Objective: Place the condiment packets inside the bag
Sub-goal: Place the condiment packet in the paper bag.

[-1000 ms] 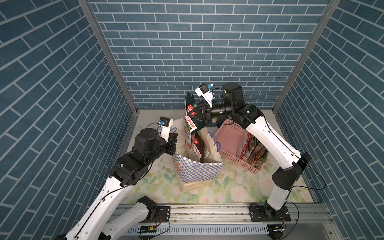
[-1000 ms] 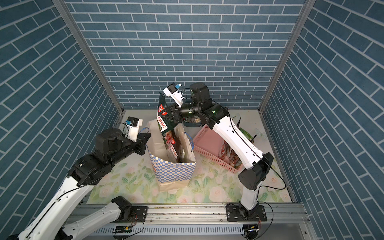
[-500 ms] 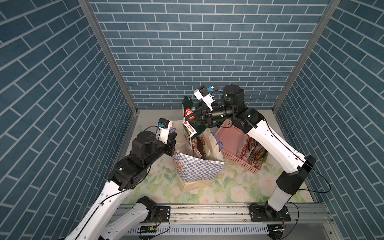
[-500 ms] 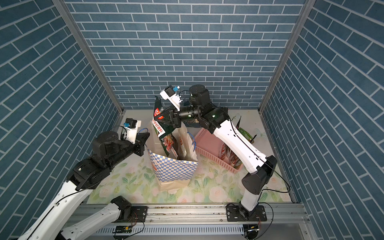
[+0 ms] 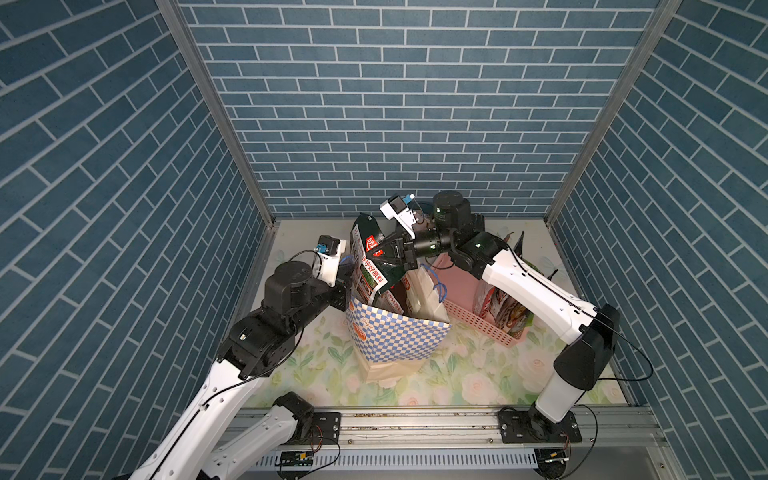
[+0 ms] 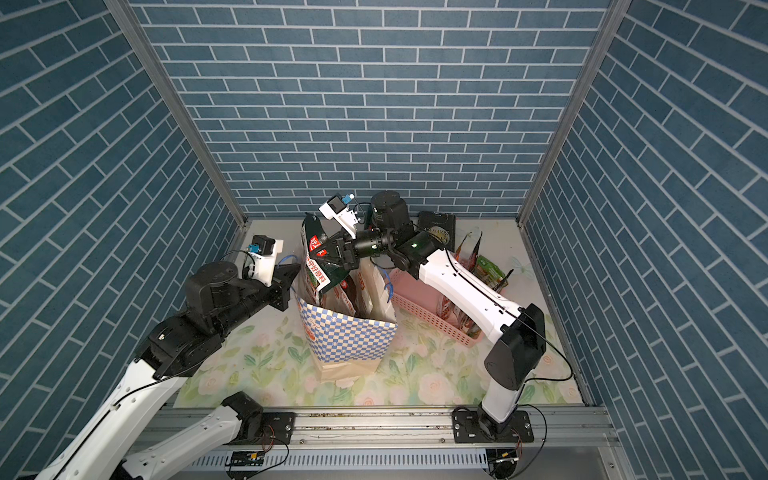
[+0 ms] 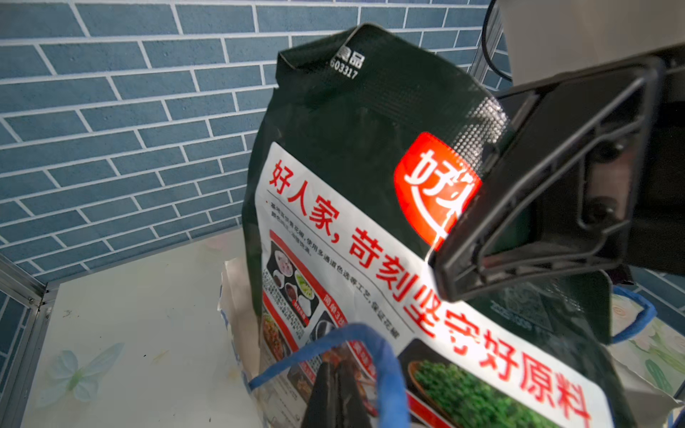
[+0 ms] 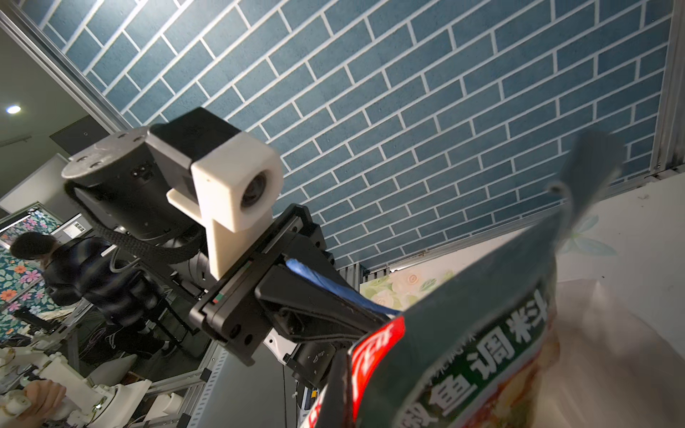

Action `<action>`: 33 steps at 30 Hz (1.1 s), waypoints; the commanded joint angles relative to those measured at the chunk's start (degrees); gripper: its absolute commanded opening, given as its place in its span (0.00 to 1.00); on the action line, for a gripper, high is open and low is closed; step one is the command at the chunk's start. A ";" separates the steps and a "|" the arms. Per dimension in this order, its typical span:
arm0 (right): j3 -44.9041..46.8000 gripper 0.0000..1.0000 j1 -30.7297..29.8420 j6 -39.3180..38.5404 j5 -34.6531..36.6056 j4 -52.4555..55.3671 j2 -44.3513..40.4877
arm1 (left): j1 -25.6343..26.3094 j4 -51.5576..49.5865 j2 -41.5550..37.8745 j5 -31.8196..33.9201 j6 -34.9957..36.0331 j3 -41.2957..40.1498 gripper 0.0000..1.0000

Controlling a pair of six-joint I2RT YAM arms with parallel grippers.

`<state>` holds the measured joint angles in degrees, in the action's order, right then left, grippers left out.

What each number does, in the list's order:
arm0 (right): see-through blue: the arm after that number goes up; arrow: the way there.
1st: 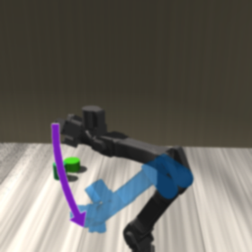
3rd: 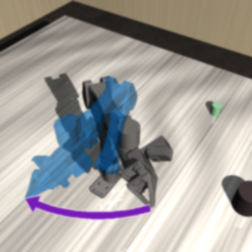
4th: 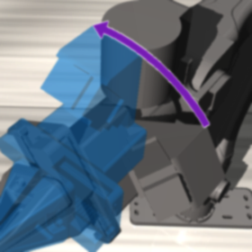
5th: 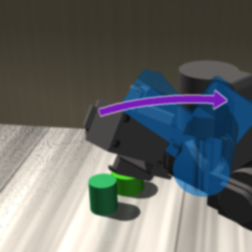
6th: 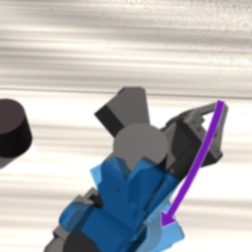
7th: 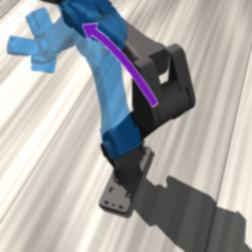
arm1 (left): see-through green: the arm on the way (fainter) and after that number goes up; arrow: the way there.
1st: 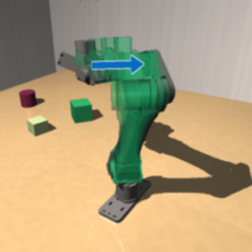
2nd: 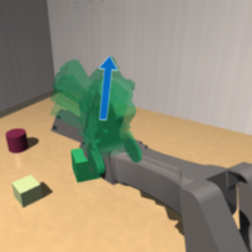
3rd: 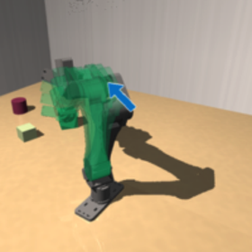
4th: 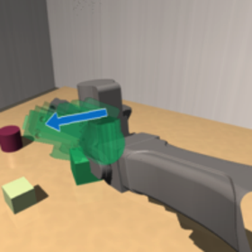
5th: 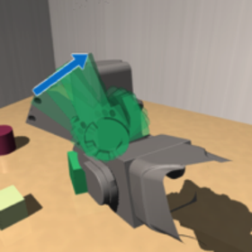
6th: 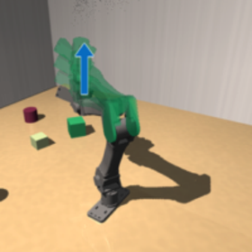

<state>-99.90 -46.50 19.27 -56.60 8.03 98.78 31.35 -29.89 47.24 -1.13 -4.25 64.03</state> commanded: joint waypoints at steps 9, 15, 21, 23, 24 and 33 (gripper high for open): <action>-2.51 0.00 0.12 -5.10 2.41 4.51 2.90 | -0.36 2.26 -1.13 0.38 -0.07 0.15 0.00; -3.04 0.00 0.08 -5.73 4.64 5.51 4.10 | -0.37 2.49 -0.57 -0.10 -0.40 -0.22 0.00; -5.48 0.19 0.10 -9.20 9.37 11.81 5.88 | -0.38 2.51 -0.81 -0.04 -0.76 -0.40 0.00; -5.27 0.27 0.10 -9.08 9.97 11.83 5.82 | -0.38 2.47 -0.89 0.08 -0.87 -0.48 0.00; -5.24 0.30 0.07 -8.84 10.38 11.71 5.74 | -0.38 2.47 -0.91 0.07 -0.85 -0.56 0.00; -5.52 0.53 0.17 -7.47 22.78 11.66 0.03 | -0.33 2.82 -1.07 0.07 -0.90 -1.32 0.00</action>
<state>-103.79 -46.39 12.03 -40.71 19.40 103.72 31.35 -30.02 47.00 -1.13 -4.91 62.96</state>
